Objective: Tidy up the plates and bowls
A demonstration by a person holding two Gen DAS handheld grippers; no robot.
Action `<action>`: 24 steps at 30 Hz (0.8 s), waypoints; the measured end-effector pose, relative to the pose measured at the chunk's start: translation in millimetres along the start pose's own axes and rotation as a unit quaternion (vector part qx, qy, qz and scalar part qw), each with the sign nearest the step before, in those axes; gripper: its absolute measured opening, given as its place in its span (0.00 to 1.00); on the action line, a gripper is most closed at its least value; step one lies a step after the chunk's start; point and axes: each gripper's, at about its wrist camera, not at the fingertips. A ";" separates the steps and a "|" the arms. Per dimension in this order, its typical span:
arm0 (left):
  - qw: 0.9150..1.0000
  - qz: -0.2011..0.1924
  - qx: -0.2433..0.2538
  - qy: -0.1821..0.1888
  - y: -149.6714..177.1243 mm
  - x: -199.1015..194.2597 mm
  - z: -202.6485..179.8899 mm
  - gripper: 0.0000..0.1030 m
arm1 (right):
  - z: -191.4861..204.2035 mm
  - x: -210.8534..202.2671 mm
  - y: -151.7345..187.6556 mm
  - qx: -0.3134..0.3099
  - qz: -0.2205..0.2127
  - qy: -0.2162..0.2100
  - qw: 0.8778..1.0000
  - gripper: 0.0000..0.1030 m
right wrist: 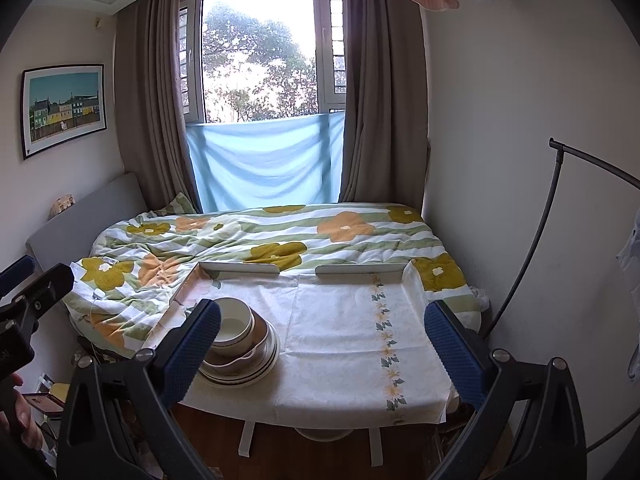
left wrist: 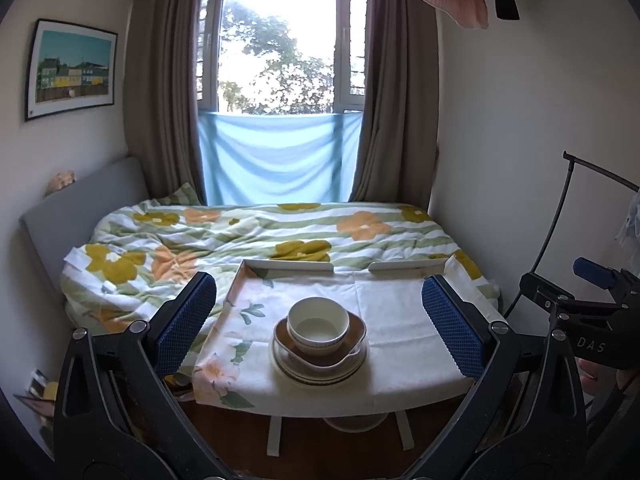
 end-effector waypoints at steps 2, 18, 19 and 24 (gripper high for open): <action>1.000 0.002 -0.001 0.002 -0.3 0.0 0.5 0.99 | 0.2 -0.3 0.2 0.001 0.000 0.000 1.000 0.98; 1.000 0.004 -0.006 -0.001 0.0 3.1 -0.9 0.99 | 1.2 1.9 0.4 0.001 0.001 0.000 1.000 0.98; 1.000 0.002 -0.005 -0.004 0.2 3.5 -1.7 0.99 | 1.3 1.8 0.6 0.000 0.001 -0.001 1.000 0.98; 1.000 -0.003 -0.004 -0.010 2.0 4.3 -2.6 0.99 | 7.0 6.6 1.1 0.000 0.000 -0.003 1.000 0.98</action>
Point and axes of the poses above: each gripper's, at about its wrist camera, not at the fingertips, and x roughly the way its jaws point, z to its left, y to its underside, and after that the axes turned 11 degrees about -y, right-handed
